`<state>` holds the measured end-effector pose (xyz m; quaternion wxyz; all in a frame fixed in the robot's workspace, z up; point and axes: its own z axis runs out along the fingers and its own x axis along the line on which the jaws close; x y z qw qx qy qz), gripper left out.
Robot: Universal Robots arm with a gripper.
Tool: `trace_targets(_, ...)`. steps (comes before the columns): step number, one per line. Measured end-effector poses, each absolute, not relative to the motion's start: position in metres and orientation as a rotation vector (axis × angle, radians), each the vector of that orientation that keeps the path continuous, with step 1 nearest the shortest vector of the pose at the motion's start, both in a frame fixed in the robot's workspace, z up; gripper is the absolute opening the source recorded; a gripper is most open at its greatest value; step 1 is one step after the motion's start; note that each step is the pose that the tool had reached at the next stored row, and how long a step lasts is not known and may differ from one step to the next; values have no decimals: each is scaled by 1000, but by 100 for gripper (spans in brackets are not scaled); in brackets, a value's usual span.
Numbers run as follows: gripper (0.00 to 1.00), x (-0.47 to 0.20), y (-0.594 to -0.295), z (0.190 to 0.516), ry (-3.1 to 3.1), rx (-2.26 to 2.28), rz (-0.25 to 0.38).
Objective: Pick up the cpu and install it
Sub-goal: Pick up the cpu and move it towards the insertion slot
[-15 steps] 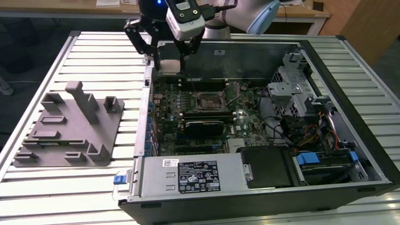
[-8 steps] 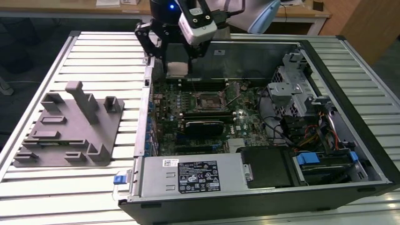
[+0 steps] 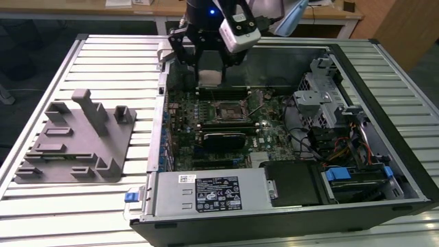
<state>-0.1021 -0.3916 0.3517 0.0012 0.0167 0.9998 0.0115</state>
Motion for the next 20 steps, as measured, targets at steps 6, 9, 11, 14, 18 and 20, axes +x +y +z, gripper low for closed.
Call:
trace_targets(6,54,-75,-390,349,3147,53,36)
trace_targets(9,54,-63,-390,347,3153,53,35)
trace_targets(11,54,-58,-390,347,3154,53,35)
trace_targets(14,54,-57,-390,344,3154,53,35)
trace_targets(18,54,-57,-389,339,3147,50,35)
trace_targets(20,54,-57,-389,337,3142,48,35)
